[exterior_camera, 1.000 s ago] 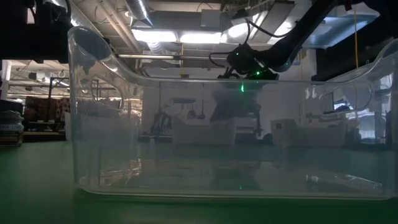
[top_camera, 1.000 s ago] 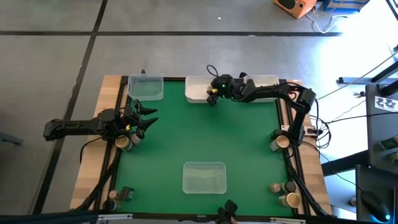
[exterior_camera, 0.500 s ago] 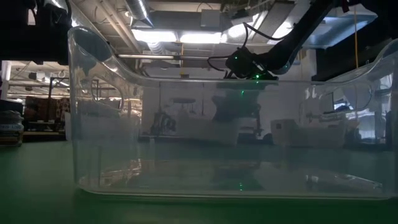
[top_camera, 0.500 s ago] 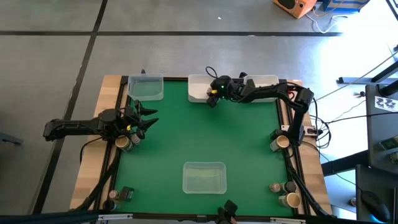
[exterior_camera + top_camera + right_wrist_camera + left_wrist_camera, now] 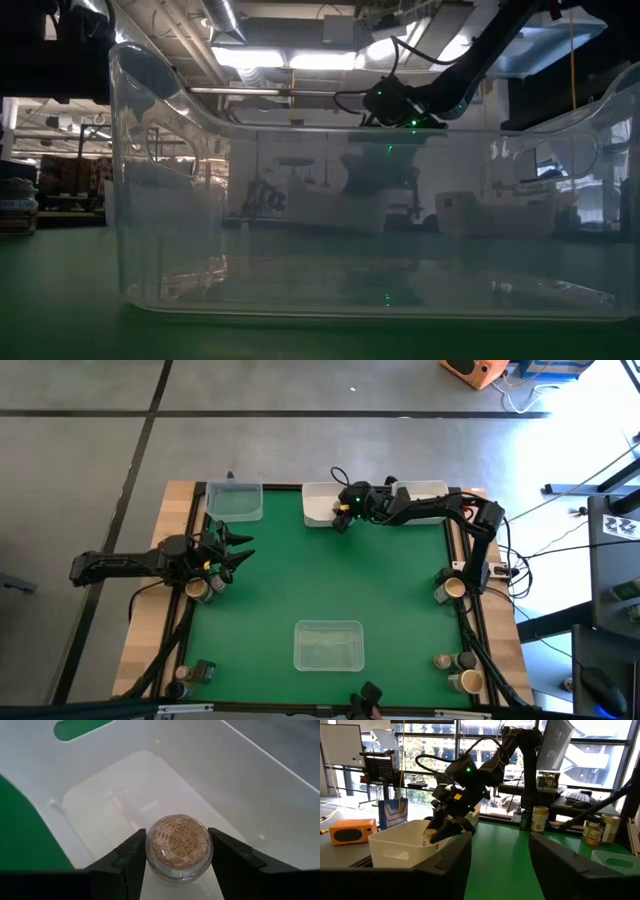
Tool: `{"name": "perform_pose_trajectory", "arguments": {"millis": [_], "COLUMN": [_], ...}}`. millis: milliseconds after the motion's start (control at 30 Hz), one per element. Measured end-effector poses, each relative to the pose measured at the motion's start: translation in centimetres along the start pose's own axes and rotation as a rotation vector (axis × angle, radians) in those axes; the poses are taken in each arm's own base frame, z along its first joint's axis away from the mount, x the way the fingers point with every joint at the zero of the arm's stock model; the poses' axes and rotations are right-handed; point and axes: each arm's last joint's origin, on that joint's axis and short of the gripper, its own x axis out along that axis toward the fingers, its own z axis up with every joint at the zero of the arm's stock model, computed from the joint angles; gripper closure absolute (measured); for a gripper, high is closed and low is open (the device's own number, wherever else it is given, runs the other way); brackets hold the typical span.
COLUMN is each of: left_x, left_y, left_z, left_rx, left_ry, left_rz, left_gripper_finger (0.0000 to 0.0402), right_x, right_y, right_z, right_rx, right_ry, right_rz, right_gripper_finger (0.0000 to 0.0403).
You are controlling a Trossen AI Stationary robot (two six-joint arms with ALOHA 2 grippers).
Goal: Sort spices by type
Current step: Put the brown seasoning bottle into the left white bin
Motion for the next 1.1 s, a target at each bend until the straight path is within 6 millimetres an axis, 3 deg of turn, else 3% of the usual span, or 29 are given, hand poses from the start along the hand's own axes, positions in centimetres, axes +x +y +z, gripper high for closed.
{"name": "perform_pose_trajectory", "arguments": {"millis": [200,600,767,933,1100], "left_x": [0.0,0.0,0.0,0.0,0.0], "left_y": [0.0,0.0,0.0,0.0,0.0], "left_z": [0.0,0.0,0.0,0.0,-0.1], "left_rx": [-0.002,-0.004,-0.004,0.0,0.006], "left_ry": [0.0,0.0,0.0,0.002,0.009], "left_rz": [0.0,0.0,0.0,0.0,0.001], "left_gripper_finger": [0.0218,0.0218,0.0218,0.0218,0.0218], "right_x": [0.0,0.0,-0.4,-2.6,-6.7], "right_y": [0.0,0.0,0.1,0.8,2.4], "right_z": [-0.1,-0.1,1.5,4.7,7.3], "right_rx": [-0.001,-0.002,-0.026,-0.076,-0.149], "right_ry": [0.015,0.012,0.008,-0.016,-0.08], "right_rz": [-0.001,-0.01,0.003,0.026,0.065], "right_gripper_finger": [0.0208,0.0155,0.0154,0.0154,0.0153]}}
